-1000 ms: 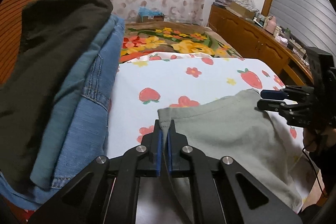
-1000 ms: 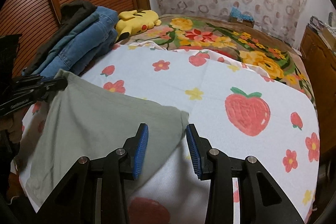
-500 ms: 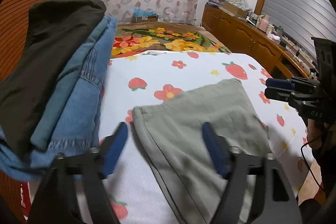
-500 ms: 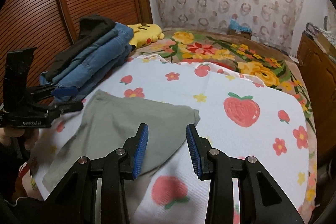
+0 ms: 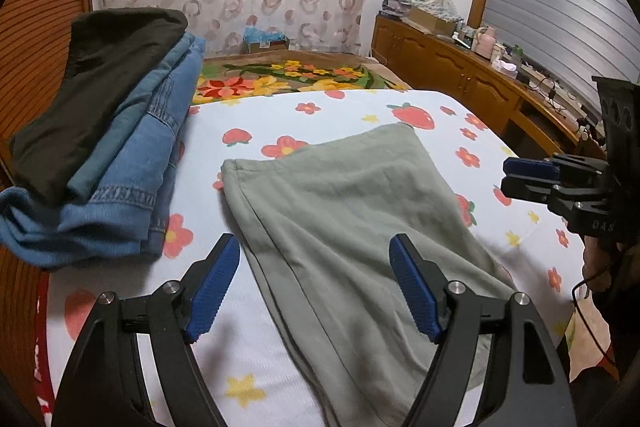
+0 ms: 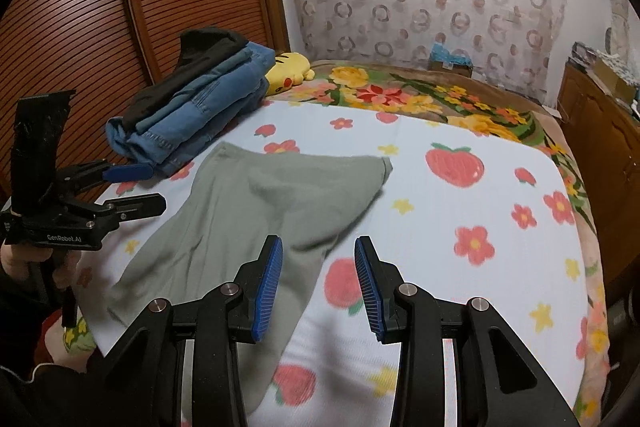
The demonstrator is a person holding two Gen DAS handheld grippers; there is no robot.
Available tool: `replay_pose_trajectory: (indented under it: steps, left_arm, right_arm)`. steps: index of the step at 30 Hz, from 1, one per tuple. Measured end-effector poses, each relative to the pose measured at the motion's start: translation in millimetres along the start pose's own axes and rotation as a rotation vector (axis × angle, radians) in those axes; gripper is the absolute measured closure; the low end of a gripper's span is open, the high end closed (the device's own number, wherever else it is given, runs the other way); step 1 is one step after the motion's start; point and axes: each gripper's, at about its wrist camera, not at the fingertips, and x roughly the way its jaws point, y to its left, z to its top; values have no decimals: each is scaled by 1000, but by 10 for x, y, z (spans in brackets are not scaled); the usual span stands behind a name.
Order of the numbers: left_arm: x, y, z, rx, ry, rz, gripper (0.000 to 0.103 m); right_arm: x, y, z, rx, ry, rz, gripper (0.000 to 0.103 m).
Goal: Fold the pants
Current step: 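Open both grippers and lay the folded pants flat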
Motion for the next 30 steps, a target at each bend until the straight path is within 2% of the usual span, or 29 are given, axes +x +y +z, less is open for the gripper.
replay_pose_trajectory:
  steps: [13, 14, 15, 17, 30]
  left_arm:
    - [-122, -237, -327, 26, 1, 5, 25]
    - [-130, -256, -349, 27, 3, 6, 25]
    - [-138, -273, -377, 29, 4, 6, 25]
    - [-162, -300, -435, 29, 5, 5, 25]
    - [-150, -368, -759, 29, 55, 6, 25]
  right_arm:
    - [-309, 122, -415, 15, -13, 1, 64]
    - [-327, 124, -449, 18, -13, 9, 63]
    - [-344, 125, -486, 22, -14, 11, 56]
    - [-380, 135, -560, 25, -17, -8, 50]
    - [-545, 228, -898, 27, 35, -14, 50]
